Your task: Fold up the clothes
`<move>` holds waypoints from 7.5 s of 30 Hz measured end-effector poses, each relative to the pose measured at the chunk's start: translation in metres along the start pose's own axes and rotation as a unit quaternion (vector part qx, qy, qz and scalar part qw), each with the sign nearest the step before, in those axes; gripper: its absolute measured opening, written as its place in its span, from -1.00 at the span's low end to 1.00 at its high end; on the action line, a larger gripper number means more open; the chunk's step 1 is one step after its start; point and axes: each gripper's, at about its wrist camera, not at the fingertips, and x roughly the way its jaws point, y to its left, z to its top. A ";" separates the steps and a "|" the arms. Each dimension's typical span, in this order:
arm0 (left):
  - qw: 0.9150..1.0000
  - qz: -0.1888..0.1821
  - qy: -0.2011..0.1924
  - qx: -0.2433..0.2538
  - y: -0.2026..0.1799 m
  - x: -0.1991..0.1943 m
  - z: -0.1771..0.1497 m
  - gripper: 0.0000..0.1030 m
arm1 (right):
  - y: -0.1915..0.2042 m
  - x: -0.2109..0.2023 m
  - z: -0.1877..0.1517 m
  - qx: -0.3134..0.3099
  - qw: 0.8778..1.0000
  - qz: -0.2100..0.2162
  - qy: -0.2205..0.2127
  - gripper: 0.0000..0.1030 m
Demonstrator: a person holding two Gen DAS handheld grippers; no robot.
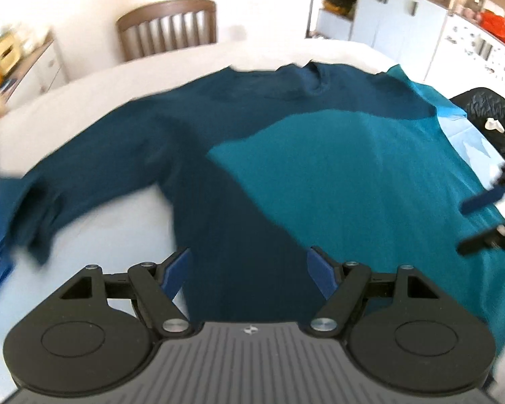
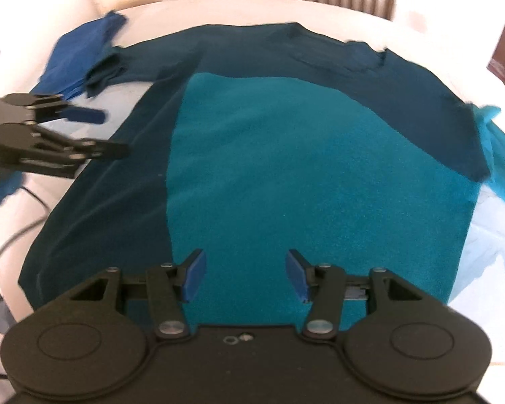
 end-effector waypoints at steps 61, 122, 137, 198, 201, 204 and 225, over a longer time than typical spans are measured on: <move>0.993 0.023 -0.115 -0.012 -0.005 0.055 -0.015 1.00 | -0.037 0.012 0.013 0.021 0.999 -0.020 0.020 1.00; 0.993 0.021 -0.116 -0.012 -0.003 0.054 -0.016 1.00 | -0.026 -0.004 -0.020 0.097 0.994 -0.049 0.013 1.00; 0.996 0.001 -0.084 0.006 0.003 0.053 -0.008 1.00 | -0.012 0.002 -0.001 0.104 0.993 -0.064 -0.005 1.00; 0.965 0.191 -0.048 -0.176 0.236 0.006 -0.016 -0.47 | 0.002 0.027 0.017 0.102 0.992 -0.070 0.017 1.00; 0.959 0.207 -0.058 -0.187 0.247 -0.004 -0.021 -0.64 | 0.002 0.029 0.016 0.101 0.992 -0.071 0.020 1.00; 0.946 0.212 -0.073 -0.232 0.266 -0.022 -0.031 -0.70 | 0.002 0.031 0.016 0.101 0.992 -0.072 0.023 1.00; 0.981 0.155 -0.067 -0.099 0.231 -0.050 -0.045 0.65 | 0.004 0.034 0.017 0.092 0.993 -0.069 0.036 1.00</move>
